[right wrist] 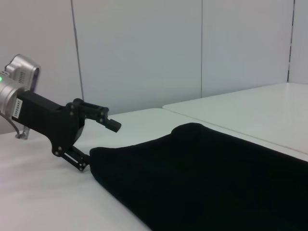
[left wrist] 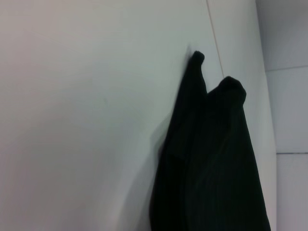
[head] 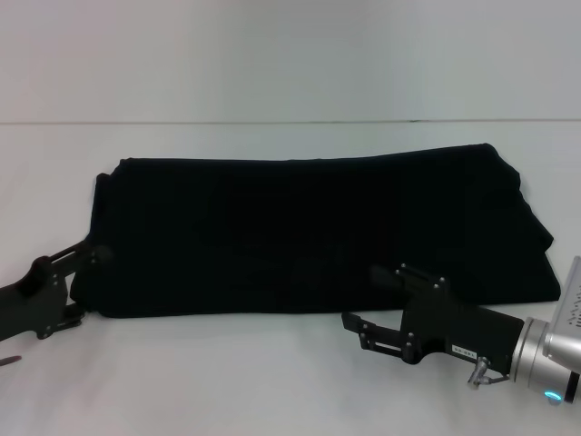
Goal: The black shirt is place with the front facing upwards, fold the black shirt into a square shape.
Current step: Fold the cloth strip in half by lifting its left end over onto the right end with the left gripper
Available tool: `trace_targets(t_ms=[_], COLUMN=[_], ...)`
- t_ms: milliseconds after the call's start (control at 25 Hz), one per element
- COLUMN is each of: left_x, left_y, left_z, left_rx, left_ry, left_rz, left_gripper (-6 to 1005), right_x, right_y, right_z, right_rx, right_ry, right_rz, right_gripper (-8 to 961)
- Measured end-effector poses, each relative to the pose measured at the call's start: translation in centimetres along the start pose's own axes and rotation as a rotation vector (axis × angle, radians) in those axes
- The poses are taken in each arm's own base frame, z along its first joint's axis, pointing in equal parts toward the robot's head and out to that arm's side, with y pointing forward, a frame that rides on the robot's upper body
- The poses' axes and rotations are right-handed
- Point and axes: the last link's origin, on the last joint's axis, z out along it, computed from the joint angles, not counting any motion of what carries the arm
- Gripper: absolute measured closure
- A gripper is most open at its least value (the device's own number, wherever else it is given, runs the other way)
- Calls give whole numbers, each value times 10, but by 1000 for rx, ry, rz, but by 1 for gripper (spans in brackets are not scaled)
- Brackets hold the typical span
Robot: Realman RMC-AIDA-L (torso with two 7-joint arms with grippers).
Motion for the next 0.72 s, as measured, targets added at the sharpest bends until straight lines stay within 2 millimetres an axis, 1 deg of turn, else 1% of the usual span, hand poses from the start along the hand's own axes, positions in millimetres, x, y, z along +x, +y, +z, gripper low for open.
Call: trace_targets(t_ms=[240,440,720], left_x=[1,1,2], left_y=[4,8,7], left_z=[3,4,5], left_rx=[3,11,20], left_ry=[-13,-34,-25], left_rz=[22,92,98], left_gripper=[109,253,459], right_x=[0,0,0], right_y=[0,0,0], right_z=[0,0,-1], right_rx=[0,2,4], right_ry=[0,-2,-4], right_rz=[1,6,9], right_gripper=[122,122,123])
